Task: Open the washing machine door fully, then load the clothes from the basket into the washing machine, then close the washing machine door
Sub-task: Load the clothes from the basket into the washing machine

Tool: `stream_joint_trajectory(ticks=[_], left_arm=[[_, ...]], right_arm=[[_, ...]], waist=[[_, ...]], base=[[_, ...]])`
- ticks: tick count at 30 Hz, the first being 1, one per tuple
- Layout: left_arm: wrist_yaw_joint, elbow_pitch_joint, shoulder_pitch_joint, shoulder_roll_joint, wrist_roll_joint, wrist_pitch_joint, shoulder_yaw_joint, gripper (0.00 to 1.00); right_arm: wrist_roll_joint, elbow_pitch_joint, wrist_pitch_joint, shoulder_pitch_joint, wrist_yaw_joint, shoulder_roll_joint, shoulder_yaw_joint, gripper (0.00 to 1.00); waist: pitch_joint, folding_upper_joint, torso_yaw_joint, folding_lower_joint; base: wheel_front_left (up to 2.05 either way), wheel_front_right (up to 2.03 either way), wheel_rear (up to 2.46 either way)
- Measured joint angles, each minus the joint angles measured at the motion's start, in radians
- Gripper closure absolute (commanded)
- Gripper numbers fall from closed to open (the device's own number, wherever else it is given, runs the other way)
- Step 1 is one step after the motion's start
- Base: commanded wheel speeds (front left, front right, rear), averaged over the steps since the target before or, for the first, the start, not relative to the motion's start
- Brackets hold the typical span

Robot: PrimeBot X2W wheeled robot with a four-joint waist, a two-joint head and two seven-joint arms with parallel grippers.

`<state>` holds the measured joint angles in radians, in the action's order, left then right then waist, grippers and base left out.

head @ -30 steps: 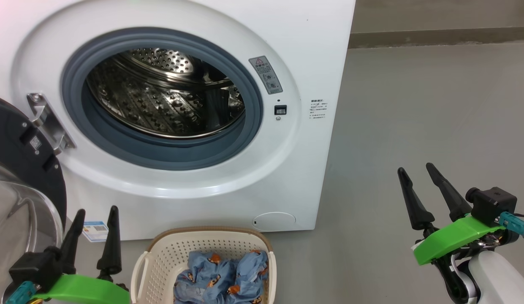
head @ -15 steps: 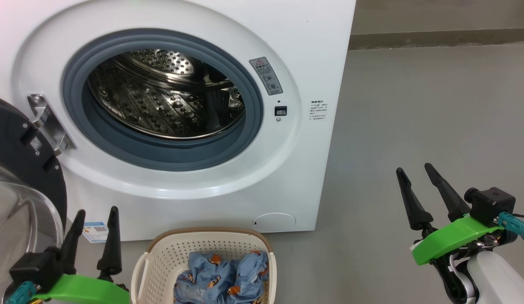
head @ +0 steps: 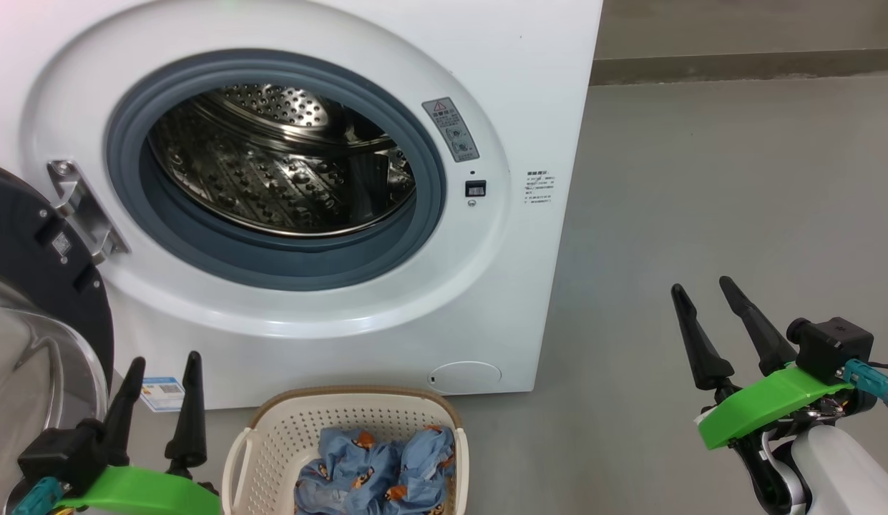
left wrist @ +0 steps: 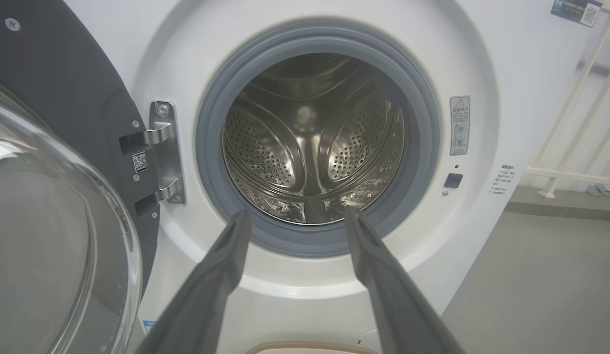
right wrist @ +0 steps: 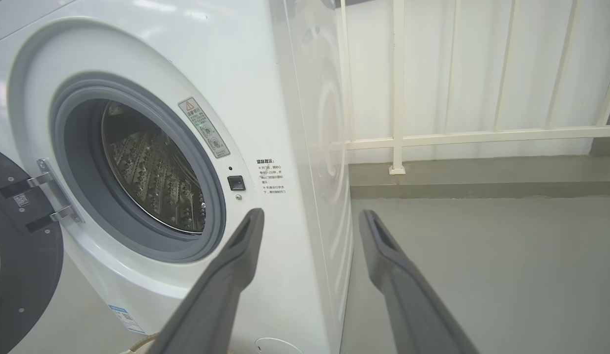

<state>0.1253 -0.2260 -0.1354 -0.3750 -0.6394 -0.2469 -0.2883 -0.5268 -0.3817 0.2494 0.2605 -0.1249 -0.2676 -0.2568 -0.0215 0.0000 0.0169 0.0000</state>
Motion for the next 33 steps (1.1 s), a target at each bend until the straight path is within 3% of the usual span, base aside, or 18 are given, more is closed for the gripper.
stream_joint_trajectory(ticks=[33], left_arm=[[0.027, -0.012, 0.000, 0.002, 0.025, -0.001, -0.015, 0.00]], right_arm=[[0.000, 0.000, 0.000, 0.000, 0.000, -0.002, -0.012, 0.00]], waist=[[0.043, 0.0000, -0.016, 0.0000]], base=[[0.00, 0.00, 0.00]])
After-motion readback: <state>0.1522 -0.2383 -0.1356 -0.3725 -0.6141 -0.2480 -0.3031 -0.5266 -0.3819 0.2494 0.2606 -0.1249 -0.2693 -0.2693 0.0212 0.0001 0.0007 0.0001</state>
